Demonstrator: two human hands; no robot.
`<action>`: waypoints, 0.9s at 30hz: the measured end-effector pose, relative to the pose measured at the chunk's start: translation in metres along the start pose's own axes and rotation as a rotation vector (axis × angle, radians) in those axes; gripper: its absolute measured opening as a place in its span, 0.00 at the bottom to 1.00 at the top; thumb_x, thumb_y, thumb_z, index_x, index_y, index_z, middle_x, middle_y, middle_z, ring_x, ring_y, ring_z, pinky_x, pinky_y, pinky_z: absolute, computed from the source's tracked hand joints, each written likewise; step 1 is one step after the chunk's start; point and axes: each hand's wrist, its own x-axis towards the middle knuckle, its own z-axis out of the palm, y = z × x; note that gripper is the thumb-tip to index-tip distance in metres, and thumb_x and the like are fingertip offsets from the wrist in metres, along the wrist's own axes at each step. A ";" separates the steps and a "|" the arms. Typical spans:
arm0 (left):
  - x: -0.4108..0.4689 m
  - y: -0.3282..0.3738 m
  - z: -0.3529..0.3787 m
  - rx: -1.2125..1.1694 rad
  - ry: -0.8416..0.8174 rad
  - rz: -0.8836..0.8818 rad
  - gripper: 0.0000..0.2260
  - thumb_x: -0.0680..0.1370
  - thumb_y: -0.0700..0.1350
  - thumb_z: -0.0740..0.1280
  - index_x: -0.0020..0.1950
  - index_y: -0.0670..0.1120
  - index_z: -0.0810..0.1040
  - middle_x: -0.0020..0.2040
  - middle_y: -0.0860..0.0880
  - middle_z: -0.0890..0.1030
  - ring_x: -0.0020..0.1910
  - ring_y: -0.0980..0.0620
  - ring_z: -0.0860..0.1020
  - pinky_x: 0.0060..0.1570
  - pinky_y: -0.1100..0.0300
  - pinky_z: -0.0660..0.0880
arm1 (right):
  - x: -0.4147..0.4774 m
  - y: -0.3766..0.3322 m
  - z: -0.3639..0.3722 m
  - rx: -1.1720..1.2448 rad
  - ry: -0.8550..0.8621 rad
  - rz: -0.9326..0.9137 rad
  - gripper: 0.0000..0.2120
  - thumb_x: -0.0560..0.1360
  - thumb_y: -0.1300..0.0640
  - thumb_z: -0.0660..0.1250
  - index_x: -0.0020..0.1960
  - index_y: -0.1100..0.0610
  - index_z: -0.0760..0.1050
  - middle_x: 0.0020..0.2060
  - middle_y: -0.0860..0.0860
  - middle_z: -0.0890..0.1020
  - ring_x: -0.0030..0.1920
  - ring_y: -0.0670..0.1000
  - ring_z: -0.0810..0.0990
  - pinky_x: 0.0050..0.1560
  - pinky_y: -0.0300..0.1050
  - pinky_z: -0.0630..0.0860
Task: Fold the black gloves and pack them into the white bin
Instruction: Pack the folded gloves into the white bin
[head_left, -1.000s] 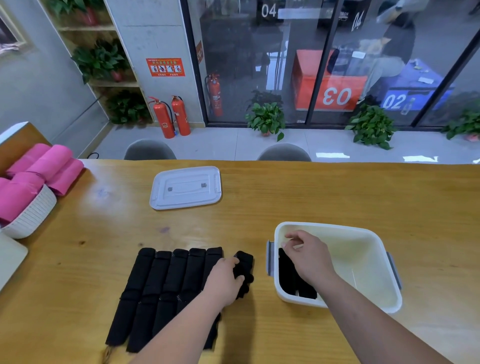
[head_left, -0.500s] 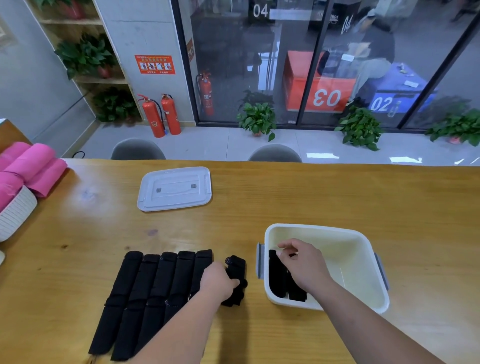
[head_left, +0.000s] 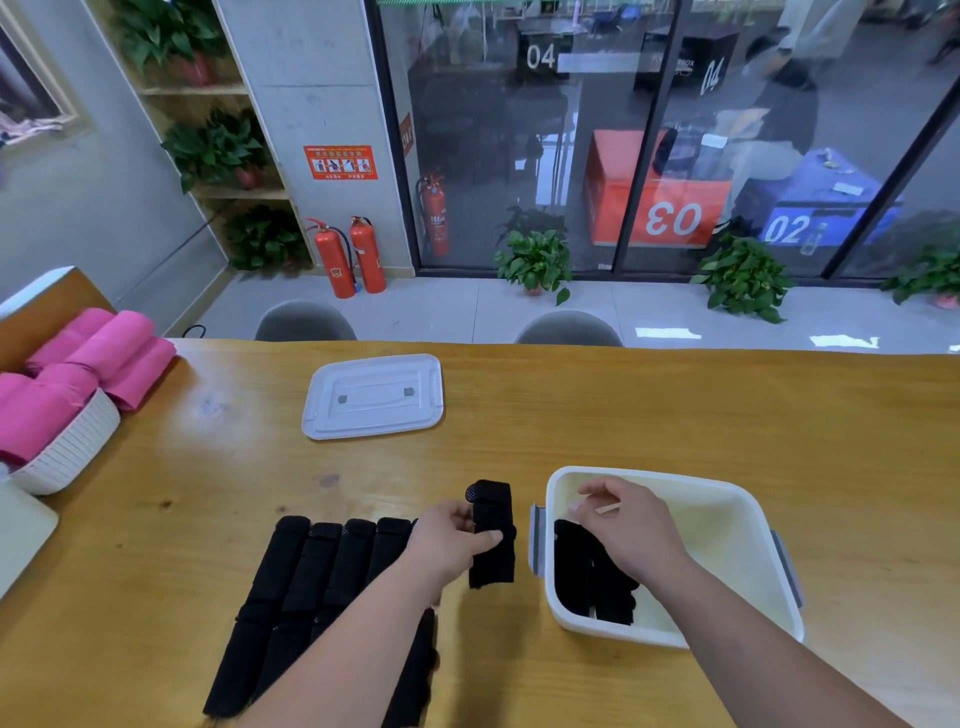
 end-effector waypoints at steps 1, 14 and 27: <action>-0.003 0.008 -0.002 -0.054 -0.020 0.017 0.17 0.73 0.45 0.82 0.58 0.49 0.82 0.52 0.49 0.87 0.52 0.49 0.87 0.54 0.45 0.85 | 0.000 -0.003 -0.001 0.023 0.003 -0.004 0.09 0.75 0.44 0.75 0.54 0.40 0.81 0.47 0.37 0.85 0.46 0.41 0.84 0.45 0.40 0.76; -0.041 0.094 0.013 -0.142 -0.338 0.229 0.15 0.77 0.46 0.79 0.63 0.52 0.86 0.60 0.47 0.86 0.59 0.49 0.86 0.62 0.46 0.83 | -0.015 -0.033 -0.016 0.586 -0.370 -0.016 0.23 0.78 0.40 0.74 0.68 0.49 0.80 0.61 0.50 0.86 0.62 0.50 0.85 0.63 0.52 0.81; -0.036 0.099 0.065 -0.063 -0.385 0.195 0.14 0.77 0.45 0.79 0.62 0.50 0.85 0.58 0.46 0.86 0.53 0.50 0.87 0.53 0.60 0.83 | -0.023 0.003 -0.056 0.585 -0.247 0.064 0.12 0.82 0.52 0.72 0.64 0.54 0.82 0.57 0.53 0.88 0.59 0.52 0.86 0.58 0.53 0.84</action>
